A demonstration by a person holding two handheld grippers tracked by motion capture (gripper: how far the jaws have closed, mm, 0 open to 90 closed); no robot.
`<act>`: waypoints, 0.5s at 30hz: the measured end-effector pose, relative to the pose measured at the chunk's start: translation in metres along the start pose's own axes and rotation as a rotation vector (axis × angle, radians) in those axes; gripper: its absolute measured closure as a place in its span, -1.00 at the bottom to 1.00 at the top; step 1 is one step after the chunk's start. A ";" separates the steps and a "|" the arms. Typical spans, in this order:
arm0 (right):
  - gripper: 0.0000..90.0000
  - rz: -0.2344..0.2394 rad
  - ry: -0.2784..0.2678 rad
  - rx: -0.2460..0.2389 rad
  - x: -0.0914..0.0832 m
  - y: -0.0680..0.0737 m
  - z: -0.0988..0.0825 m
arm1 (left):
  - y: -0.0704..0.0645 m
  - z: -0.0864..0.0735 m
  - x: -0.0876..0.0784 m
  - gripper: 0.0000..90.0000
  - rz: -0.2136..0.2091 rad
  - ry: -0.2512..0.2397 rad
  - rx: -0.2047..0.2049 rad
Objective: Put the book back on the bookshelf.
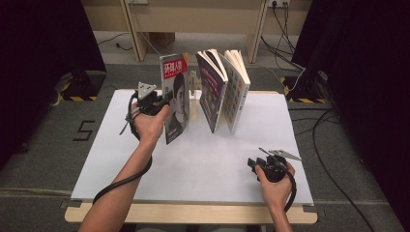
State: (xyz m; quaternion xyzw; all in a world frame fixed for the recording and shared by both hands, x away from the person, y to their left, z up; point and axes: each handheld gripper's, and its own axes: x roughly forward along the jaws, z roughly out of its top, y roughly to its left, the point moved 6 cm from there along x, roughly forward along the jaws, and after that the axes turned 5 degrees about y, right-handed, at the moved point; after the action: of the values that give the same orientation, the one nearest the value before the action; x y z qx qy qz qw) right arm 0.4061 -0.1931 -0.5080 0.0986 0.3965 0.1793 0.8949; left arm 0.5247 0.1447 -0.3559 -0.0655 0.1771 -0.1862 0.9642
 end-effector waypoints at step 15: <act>0.28 -0.003 0.005 -0.006 0.002 -0.001 -0.001 | 0.007 0.003 0.028 0.92 0.045 -0.084 0.026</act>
State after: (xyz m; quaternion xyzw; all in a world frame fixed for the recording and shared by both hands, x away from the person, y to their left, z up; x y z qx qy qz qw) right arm 0.4071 -0.1936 -0.5100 0.0948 0.3983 0.1796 0.8945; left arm 0.5522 0.1403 -0.3636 -0.0569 0.1357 -0.1639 0.9754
